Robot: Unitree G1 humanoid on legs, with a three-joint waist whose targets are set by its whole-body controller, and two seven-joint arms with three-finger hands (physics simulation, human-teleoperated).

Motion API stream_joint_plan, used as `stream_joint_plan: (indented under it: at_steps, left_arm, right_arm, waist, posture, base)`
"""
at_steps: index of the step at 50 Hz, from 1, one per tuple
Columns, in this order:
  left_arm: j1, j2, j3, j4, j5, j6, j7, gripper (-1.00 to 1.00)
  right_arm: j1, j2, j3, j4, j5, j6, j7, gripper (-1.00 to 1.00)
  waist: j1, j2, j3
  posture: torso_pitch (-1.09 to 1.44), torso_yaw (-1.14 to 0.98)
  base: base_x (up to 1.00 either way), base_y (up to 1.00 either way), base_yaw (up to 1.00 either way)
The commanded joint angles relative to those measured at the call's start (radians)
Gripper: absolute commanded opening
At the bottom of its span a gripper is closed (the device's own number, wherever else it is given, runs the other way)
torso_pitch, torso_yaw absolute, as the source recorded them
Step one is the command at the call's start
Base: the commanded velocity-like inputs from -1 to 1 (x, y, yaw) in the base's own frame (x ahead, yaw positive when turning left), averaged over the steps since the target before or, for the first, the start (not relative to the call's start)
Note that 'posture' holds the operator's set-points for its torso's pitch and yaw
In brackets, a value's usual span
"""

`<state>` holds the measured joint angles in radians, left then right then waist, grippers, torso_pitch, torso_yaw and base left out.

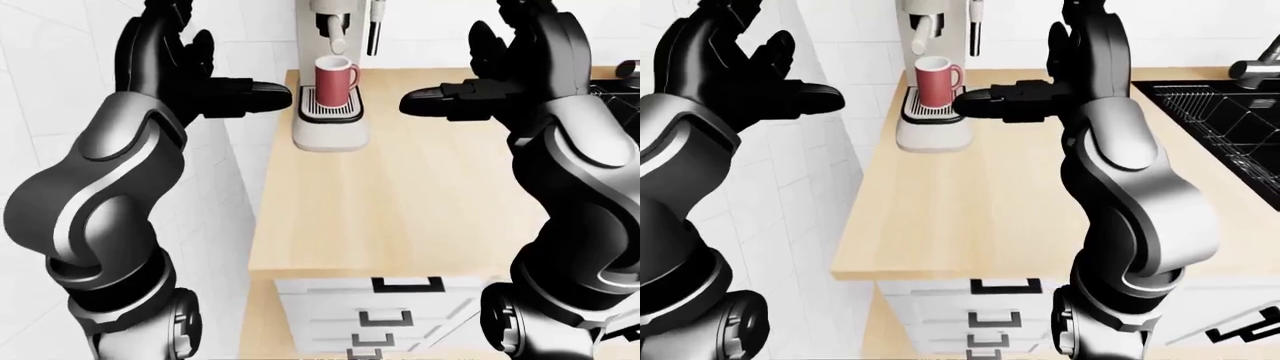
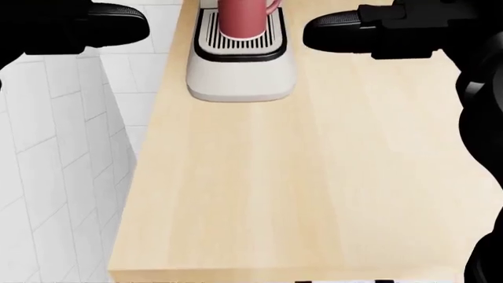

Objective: Press the button on the coffee machine to serve coffee.

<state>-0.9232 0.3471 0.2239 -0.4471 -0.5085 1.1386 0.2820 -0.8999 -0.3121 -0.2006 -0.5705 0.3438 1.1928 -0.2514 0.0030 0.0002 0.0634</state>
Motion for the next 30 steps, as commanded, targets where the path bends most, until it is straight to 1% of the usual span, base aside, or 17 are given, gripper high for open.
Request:
stream_joint_plan:
  at_steps: [1, 8, 9, 10, 11, 12, 14, 17, 18, 20, 21, 22, 23, 25, 26, 27, 30]
  left_arm:
    - [-0.029, 0.012, 0.009, -0.021, -0.005, -0.034, 0.006, 1.0]
    - [-0.025, 0.018, 0.0, -0.013, 0.001, -0.042, 0.01, 1.0]
    - [-0.027, 0.018, 0.001, -0.013, -0.001, -0.04, 0.011, 1.0]
    - [-0.028, 0.019, 0.001, -0.015, -0.002, -0.037, 0.012, 1.0]
    - [-0.03, 0.019, 0.002, -0.013, -0.003, -0.038, 0.013, 1.0]
    - [-0.029, 0.019, 0.001, -0.012, -0.002, -0.04, 0.013, 1.0]
    - [-0.03, 0.02, 0.002, -0.015, -0.004, -0.037, 0.014, 1.0]
    - [-0.031, 0.02, 0.001, -0.016, -0.004, -0.036, 0.016, 1.0]
    - [-0.03, 0.02, 0.0, -0.017, -0.004, -0.036, 0.016, 1.0]
    - [-0.031, 0.021, 0.002, -0.016, -0.006, -0.036, 0.017, 1.0]
    - [-0.031, 0.022, 0.004, -0.015, -0.006, -0.036, 0.017, 1.0]
    - [-0.031, 0.022, 0.003, -0.016, -0.007, -0.037, 0.017, 1.0]
    - [-0.031, 0.022, 0.003, -0.017, -0.008, -0.036, 0.018, 1.0]
    - [-0.03, 0.021, 0.001, -0.017, -0.007, -0.038, 0.019, 1.0]
    - [-0.03, 0.021, 0.002, -0.018, -0.008, -0.036, 0.02, 1.0]
    - [-0.031, 0.021, 0.003, -0.016, -0.009, -0.037, 0.02, 1.0]
    - [-0.03, 0.02, 0.002, -0.016, -0.009, -0.04, 0.021, 1.0]
  right_arm:
    - [-0.032, -0.008, -0.006, -0.02, -0.001, -0.025, -0.002, 1.0]
    - [-0.029, -0.008, -0.016, -0.02, 0.008, -0.034, -0.007, 1.0]
    - [-0.029, -0.005, -0.019, -0.021, 0.014, -0.037, -0.008, 1.0]
    - [-0.029, -0.007, -0.018, -0.022, 0.016, -0.04, -0.009, 1.0]
    - [-0.025, -0.008, -0.017, -0.021, 0.018, -0.048, -0.009, 1.0]
    - [-0.024, -0.008, -0.017, -0.02, 0.02, -0.05, -0.01, 1.0]
    - [-0.032, -0.009, -0.016, -0.025, 0.026, -0.038, -0.016, 1.0]
    - [-0.03, -0.014, -0.011, -0.023, 0.028, -0.036, -0.018, 1.0]
    - [-0.027, -0.014, -0.01, -0.023, 0.029, -0.038, -0.017, 1.0]
    - [-0.029, -0.014, -0.007, -0.023, 0.029, -0.034, -0.018, 1.0]
    - [-0.026, -0.014, -0.006, -0.023, 0.027, -0.039, -0.017, 1.0]
    - [-0.029, -0.012, -0.009, -0.025, 0.029, -0.04, -0.017, 1.0]
    - [-0.029, -0.013, -0.009, -0.026, 0.029, -0.04, -0.018, 1.0]
    - [-0.022, -0.013, -0.008, -0.024, 0.027, -0.048, -0.016, 1.0]
    - [-0.024, -0.013, -0.009, -0.024, 0.028, -0.046, -0.017, 1.0]
    - [-0.027, -0.013, -0.01, -0.025, 0.029, -0.043, -0.018, 1.0]
    - [-0.025, -0.015, -0.011, -0.025, 0.03, -0.043, -0.017, 1.0]
  waist:
    - [0.001, -0.002, -0.026]
    - [0.0, -0.002, -0.027]
    - [-0.001, 0.001, -0.052]
    - [0.001, 0.003, -0.053]
    - [0.0, 0.006, -0.016]
    - [-0.001, 0.011, 0.008]
    - [-0.002, 0.024, 0.012]
    - [-0.005, 0.072, 0.007]
    - [-0.001, 0.065, -0.015]
    - [-0.01, 0.071, -0.007]
    - [-0.012, 0.063, -0.02]
    - [-0.015, 0.05, -0.024]
    - [-0.012, 0.034, -0.018]
    - [-0.003, -0.013, -0.012]
    - [0.002, -0.016, -0.01]
    - [0.003, -0.005, -0.009]
    - [0.004, -0.004, -0.026]
  posture:
    - [0.0, 0.0]
    - [0.0, 0.0]
    - [0.0, 0.0]
    - [0.0, 0.0]
    - [0.0, 0.0]
    - [0.0, 0.0]
    - [0.0, 0.0]
    - [0.0, 0.0]
    - [0.0, 0.0]
    - [0.0, 0.0]
    - [0.0, 0.0]
    - [0.0, 0.0]
    - [0.0, 0.0]
    - [0.0, 0.0]
    - [0.0, 0.0]
    - [0.0, 0.0]
    - [0.0, 0.0]
  base:
    - [0.0, 0.0, 0.0]
    - [0.0, 0.0, 0.0]
    - [0.06, 0.0, 0.0]
    - [0.36, 0.0, 0.0]
    - [0.54, 0.0, 0.0]
    - [0.56, 0.0, 0.0]
    - [0.57, 0.0, 0.0]
    - [0.47, 0.0, 0.0]
    - [0.3, 0.0, 0.0]
    - [0.07, 0.0, 0.0]
    - [0.0, 0.0, 0.0]
    - [0.0, 0.0, 0.0]
    - [0.0, 0.0, 0.0]
    - [0.0, 0.0, 0.0]
    - [0.0, 0.0, 0.0]
    - [0.0, 0.0, 0.0]
    - [0.0, 0.0, 0.0]
